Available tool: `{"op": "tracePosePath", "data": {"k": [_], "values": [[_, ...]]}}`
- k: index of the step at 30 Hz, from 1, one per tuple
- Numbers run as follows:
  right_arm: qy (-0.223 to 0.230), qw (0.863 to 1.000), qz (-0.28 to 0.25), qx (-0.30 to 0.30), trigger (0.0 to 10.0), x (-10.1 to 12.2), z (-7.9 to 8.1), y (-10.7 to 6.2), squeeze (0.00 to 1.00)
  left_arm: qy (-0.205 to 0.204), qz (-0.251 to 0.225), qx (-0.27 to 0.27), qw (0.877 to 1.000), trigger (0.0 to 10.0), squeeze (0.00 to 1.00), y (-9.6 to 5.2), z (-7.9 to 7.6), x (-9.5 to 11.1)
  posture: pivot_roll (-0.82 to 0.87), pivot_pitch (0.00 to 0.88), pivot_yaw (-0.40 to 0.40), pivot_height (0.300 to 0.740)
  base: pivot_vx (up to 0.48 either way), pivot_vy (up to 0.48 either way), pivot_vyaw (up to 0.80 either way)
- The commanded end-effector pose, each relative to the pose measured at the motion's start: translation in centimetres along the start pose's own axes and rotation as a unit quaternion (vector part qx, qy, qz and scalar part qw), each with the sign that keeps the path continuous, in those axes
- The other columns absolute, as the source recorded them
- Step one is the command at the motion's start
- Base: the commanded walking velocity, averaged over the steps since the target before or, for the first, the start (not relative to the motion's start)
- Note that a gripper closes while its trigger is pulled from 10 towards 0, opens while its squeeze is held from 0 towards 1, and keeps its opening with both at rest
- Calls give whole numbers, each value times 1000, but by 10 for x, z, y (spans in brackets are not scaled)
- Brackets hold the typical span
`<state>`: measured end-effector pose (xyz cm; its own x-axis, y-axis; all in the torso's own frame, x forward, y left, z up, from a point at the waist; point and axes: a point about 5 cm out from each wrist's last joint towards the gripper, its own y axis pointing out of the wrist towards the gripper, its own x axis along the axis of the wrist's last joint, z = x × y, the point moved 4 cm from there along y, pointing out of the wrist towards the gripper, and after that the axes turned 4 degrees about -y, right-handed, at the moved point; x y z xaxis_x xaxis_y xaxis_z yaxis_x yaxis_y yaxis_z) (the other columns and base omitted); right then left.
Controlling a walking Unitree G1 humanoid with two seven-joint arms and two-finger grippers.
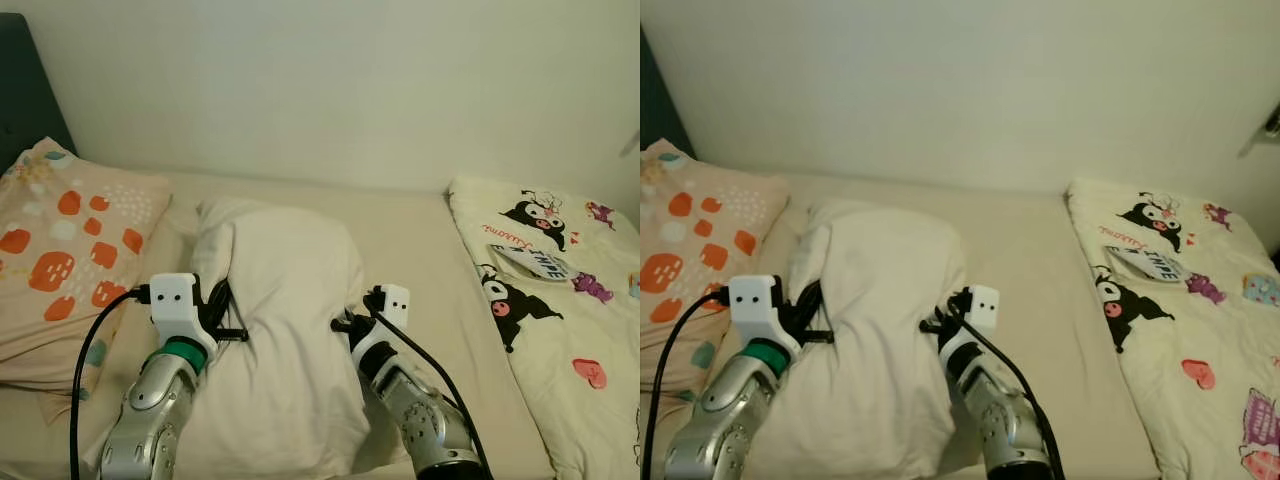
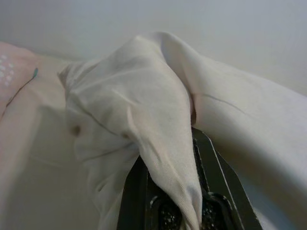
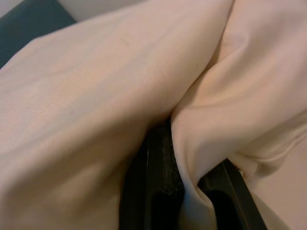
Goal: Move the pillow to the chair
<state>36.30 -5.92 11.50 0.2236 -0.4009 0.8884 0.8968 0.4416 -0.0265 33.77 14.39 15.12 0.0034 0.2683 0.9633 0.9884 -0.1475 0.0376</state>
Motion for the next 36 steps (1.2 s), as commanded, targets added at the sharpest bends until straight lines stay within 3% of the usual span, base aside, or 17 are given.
{"op": "tracePosePath", "data": {"k": [1,11,21,33,36], "values": [[-16,999,-30,21,10000,13,14,7,0,2,-3,-31,1000,10000,0,0,-19,2,47,7,-29,740,0,0,0],[-31,999,-35,9,10000,13,9,5,0,22,9,-47,999,10000,0,0,-24,1,54,22,-40,740,0,0,-591],[-38,999,-39,0,10000,13,9,7,0,39,-11,-20,999,10000,0,4,-18,12,76,22,-48,740,0,0,-800],[-40,997,-59,-29,10000,13,5,10,0,86,-21,-20,996,10000,0,19,-22,39,138,1,11,740,0,0,-800],[-46,996,-67,-33,10000,15,6,12,0,119,-16,-21,993,10000,0,23,-21,48,194,0,62,740,0,0,-800]]}}
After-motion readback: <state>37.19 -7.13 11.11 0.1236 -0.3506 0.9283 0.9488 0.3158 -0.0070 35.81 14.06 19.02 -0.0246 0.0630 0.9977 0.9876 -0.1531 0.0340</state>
